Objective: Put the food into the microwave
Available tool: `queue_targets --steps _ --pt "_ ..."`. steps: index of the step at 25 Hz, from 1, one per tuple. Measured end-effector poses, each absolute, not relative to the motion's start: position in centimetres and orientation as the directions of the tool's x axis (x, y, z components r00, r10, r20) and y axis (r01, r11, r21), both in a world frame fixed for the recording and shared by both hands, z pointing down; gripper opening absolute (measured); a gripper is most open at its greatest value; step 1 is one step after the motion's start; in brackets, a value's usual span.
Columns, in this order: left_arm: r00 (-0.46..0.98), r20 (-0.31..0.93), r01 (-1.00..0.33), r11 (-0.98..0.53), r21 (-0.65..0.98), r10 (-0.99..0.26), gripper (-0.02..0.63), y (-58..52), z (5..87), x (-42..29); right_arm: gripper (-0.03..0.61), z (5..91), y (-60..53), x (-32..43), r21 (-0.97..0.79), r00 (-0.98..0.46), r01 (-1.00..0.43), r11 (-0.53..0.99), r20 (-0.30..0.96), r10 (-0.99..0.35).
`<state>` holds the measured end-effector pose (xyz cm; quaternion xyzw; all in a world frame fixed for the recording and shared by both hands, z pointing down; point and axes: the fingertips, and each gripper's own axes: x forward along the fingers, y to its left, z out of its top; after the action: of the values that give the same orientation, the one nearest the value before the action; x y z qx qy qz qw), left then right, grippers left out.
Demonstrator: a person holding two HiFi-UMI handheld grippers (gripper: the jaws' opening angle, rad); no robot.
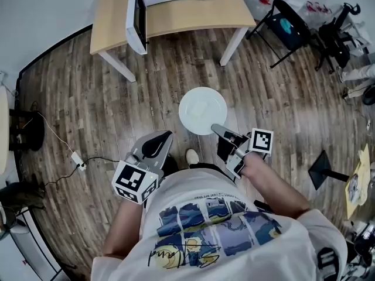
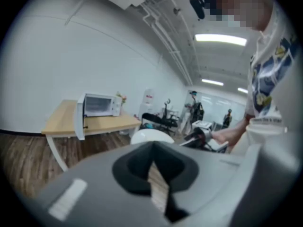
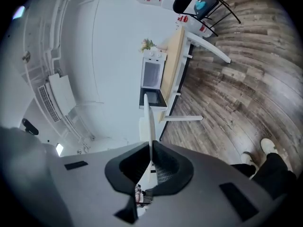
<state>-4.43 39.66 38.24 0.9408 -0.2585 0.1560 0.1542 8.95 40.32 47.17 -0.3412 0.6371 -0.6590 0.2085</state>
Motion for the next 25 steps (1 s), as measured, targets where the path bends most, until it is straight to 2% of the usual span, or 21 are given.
queue_targets --steps 5,15,25 --pt "0.830 0.379 -0.513 -0.827 0.231 -0.409 0.008 35.9 39.0 -4.6 0.015 47.4 35.8 8.9 -0.982 -0.679 -0.166 -0.094 0.183 -0.711" --pt "0.890 0.312 -0.414 -0.877 0.243 -0.333 0.008 22.5 37.4 -6.3 0.015 47.6 23.4 7.5 -0.972 -0.614 -0.175 -0.154 0.231 -0.755" --pt "0.926 0.266 -0.322 -0.927 0.193 -0.266 0.008 11.5 34.8 -8.2 0.015 45.9 10.8 6.1 -0.981 -0.534 -0.157 -0.111 0.178 -0.826"
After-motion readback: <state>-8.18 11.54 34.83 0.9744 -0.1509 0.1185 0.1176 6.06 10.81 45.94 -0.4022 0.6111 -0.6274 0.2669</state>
